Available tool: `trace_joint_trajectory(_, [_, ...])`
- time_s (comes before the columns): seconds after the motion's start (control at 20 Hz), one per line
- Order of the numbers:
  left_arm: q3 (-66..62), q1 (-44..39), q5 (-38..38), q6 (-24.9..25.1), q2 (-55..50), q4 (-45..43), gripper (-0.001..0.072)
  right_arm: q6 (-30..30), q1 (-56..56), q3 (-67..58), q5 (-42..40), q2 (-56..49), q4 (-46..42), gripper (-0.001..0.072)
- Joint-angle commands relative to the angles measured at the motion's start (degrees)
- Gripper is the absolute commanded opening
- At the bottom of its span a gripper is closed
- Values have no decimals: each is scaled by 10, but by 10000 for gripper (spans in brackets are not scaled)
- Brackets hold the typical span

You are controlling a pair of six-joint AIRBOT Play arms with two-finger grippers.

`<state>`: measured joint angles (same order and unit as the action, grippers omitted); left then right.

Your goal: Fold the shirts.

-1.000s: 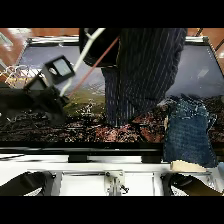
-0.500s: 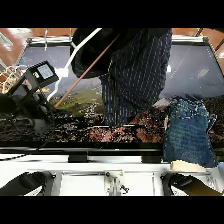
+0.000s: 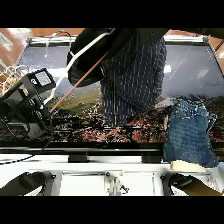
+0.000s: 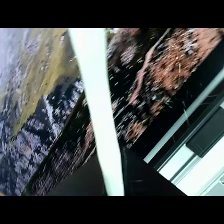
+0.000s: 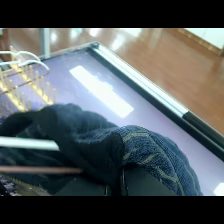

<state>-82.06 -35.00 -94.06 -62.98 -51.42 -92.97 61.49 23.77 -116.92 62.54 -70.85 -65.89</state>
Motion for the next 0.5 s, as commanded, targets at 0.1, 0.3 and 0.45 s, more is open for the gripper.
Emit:
trace_joint_trajectory(0.1, [0, -39, -21, 7, -1, 52, 53, 1, 0, 0, 3, 0, -11, 116])
trace_joint_trajectory(0.3, [32, -44, 9, 19, -13, 82, 53, -1, 0, 0, 10, 0, 31, 116])
trace_joint_trajectory(0.45, [60, -44, 56, 41, -45, 126, 53, 0, 40, 0, 25, 12, 38, 116])
